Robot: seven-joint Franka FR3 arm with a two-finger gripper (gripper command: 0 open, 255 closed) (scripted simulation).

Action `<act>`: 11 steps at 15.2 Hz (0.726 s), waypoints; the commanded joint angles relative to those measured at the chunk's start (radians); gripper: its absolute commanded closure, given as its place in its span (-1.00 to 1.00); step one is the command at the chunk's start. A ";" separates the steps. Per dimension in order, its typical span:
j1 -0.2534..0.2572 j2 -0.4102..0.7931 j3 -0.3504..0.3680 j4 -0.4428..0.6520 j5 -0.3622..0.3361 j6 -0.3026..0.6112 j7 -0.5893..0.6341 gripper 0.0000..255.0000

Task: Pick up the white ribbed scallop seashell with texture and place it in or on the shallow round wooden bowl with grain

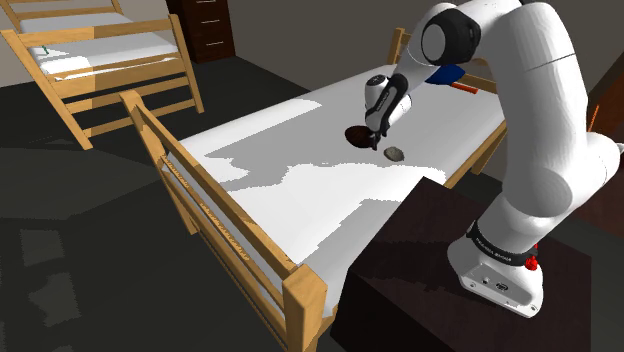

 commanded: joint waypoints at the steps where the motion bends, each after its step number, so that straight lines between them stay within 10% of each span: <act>1: -0.012 0.029 0.002 0.020 0.002 0.012 -0.004 -1.00; 11: -0.018 0.050 0.004 0.032 0.003 0.022 -0.004 -1.00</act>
